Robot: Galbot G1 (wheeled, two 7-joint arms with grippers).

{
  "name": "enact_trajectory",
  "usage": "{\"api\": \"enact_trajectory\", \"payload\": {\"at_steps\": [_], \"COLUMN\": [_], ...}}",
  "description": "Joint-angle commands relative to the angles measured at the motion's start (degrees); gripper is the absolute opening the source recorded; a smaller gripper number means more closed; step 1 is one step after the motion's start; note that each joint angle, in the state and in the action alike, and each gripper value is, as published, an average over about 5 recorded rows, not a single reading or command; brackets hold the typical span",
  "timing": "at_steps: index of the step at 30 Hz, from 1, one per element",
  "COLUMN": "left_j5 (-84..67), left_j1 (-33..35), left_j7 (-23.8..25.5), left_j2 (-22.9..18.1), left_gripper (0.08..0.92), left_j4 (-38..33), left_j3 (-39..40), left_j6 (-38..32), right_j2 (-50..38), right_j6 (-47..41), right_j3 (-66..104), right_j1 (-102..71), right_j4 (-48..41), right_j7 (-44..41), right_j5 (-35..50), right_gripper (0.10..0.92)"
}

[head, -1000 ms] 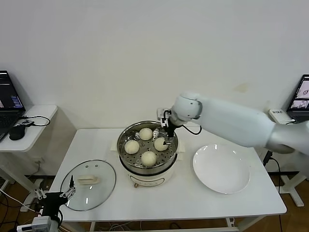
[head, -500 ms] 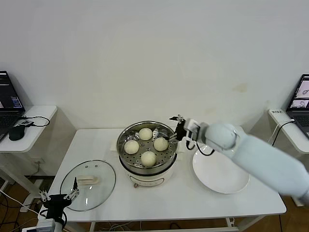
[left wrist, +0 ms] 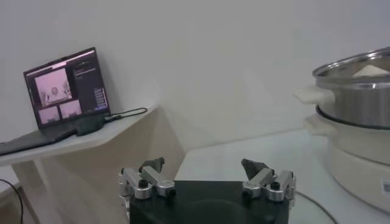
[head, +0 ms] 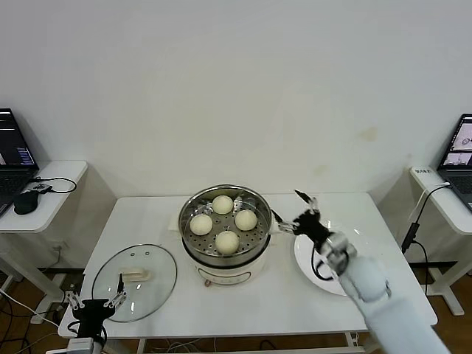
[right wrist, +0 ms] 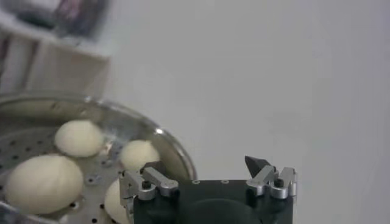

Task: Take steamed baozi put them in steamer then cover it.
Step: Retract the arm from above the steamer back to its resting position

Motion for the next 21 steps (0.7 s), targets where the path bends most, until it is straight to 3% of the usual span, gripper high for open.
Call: {"api": "enact_trajectory", "payload": {"at_steps": [1,6,11,21], "left_j5": [26.76,49.52,62.96,66.29], "left_j1": [-3.32,-3.60,-1.48,-5.59], "left_j7": [-2.44,-2.89,-1.05,0.19], "left_j2": [1.02,2.80,4.54,5.22], "left_gripper": [0.823,0.823,0.823,0.823], "left_j4": [8.06,13.40,13.07,17.25], "left_j3": [-1.03,-4.03,-4.53,-2.04], "left_j6": [-8.30,-11.38,-11.15,-11.00], "right_j2": [19.60,20.95,21.49,23.06], "right_j6": [6.69,1.63,1.14,2.57], "right_j3": [29.01,32.45,34.58,34.09], "right_j1": [-22.87,-24.55,-25.71,-27.15], "right_j4": [5.42,8.25,7.53,4.37], "right_j7": [-3.48,-1.25,0.67,1.63], "right_j5": [-4.20,-2.42,-3.73,-7.33], "right_gripper": [0.823,0.823,0.823,0.822]}}
